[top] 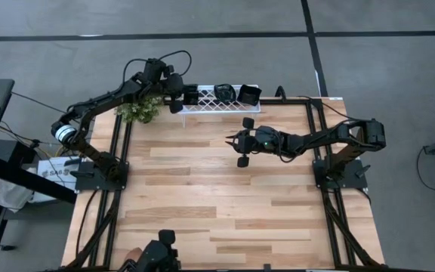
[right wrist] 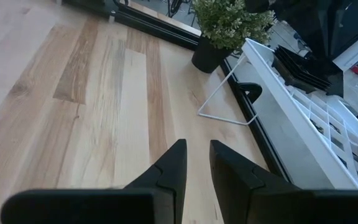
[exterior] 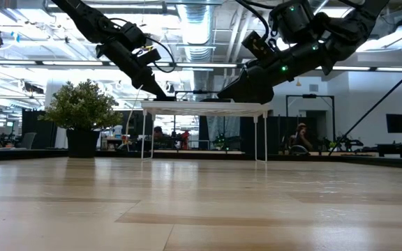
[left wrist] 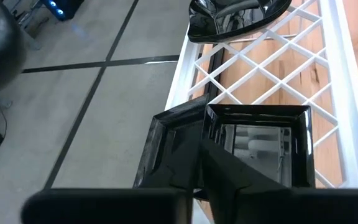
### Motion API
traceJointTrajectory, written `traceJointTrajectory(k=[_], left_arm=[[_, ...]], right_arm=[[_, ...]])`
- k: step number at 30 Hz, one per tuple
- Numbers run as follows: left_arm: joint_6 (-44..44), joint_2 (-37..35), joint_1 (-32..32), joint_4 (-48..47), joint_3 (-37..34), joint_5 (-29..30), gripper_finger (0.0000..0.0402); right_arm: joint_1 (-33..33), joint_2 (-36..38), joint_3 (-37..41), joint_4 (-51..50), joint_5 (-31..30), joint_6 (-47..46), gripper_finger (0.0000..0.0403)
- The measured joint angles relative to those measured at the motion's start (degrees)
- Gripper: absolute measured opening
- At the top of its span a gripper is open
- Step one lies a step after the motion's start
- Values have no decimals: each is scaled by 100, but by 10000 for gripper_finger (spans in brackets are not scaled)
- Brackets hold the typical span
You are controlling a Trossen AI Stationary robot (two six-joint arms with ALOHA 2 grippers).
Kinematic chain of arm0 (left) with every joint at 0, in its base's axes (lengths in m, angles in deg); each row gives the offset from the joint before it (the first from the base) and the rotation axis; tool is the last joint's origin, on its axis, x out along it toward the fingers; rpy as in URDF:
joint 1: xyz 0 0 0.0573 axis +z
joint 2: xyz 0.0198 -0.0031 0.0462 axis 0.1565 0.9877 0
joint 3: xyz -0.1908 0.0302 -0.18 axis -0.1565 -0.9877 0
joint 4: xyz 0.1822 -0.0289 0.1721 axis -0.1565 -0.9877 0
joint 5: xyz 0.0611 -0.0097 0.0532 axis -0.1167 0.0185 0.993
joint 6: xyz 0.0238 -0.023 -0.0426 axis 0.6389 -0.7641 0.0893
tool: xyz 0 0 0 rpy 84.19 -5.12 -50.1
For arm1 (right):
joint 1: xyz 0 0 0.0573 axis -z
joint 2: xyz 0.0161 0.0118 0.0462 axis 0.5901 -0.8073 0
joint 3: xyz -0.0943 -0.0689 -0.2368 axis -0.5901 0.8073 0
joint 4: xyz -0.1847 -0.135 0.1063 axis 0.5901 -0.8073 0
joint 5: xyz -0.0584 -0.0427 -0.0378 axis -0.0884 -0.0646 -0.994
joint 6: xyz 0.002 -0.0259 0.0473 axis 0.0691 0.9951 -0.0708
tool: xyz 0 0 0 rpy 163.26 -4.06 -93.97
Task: Pick & Place Mini shaped plates
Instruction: Stack the black square plate on top of the black square plate on the shelf
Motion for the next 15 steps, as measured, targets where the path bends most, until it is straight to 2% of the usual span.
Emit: traceJointTrajectory(k=[3, 15], left_arm=[[16, 0, 0, 0, 0, 0, 9], [63, 0, -7, 14, 0, 3, 6]], right_arm=[[0, 0, 0, 0, 0, 0, 65], [-4, 0, 0, 2, 0, -2, 65]])
